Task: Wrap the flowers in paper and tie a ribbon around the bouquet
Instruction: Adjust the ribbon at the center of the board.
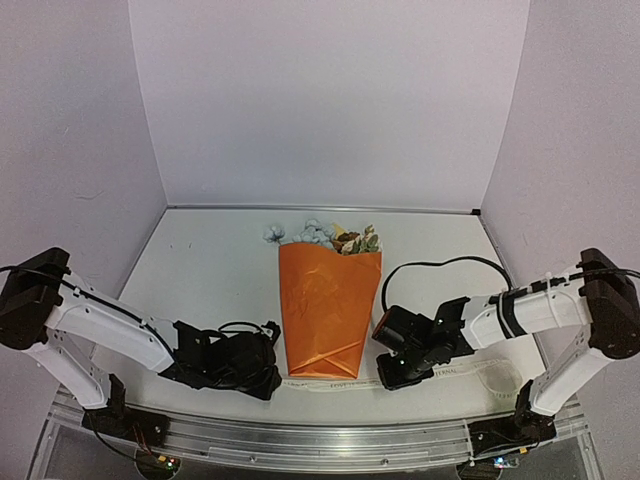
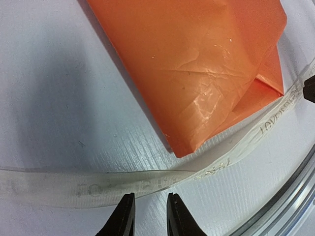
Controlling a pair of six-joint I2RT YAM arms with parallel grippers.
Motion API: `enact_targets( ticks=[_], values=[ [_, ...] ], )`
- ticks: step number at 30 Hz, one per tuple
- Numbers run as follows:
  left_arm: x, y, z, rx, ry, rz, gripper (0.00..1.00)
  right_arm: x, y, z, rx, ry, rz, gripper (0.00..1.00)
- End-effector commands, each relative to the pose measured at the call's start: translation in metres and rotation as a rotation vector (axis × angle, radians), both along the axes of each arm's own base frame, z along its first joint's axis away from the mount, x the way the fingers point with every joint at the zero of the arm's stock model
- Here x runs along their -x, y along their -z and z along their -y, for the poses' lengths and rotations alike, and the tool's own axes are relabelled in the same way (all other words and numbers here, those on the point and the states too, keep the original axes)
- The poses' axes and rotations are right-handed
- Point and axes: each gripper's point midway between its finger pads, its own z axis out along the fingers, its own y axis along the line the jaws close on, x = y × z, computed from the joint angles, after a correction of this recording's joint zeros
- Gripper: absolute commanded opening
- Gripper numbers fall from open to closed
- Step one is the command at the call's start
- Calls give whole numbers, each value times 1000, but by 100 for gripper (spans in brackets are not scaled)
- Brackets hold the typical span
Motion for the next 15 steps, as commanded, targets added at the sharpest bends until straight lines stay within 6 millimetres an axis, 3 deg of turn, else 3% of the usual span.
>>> enact_targets(
  ticks=[1, 15],
  values=[
    [-8, -1, 8, 20, -9, 39, 24, -3, 5, 3, 45, -8, 16, 16],
    [-16, 20, -20, -76, -123, 3, 23, -6, 11, 16, 92, 19, 31, 14]
  ],
)
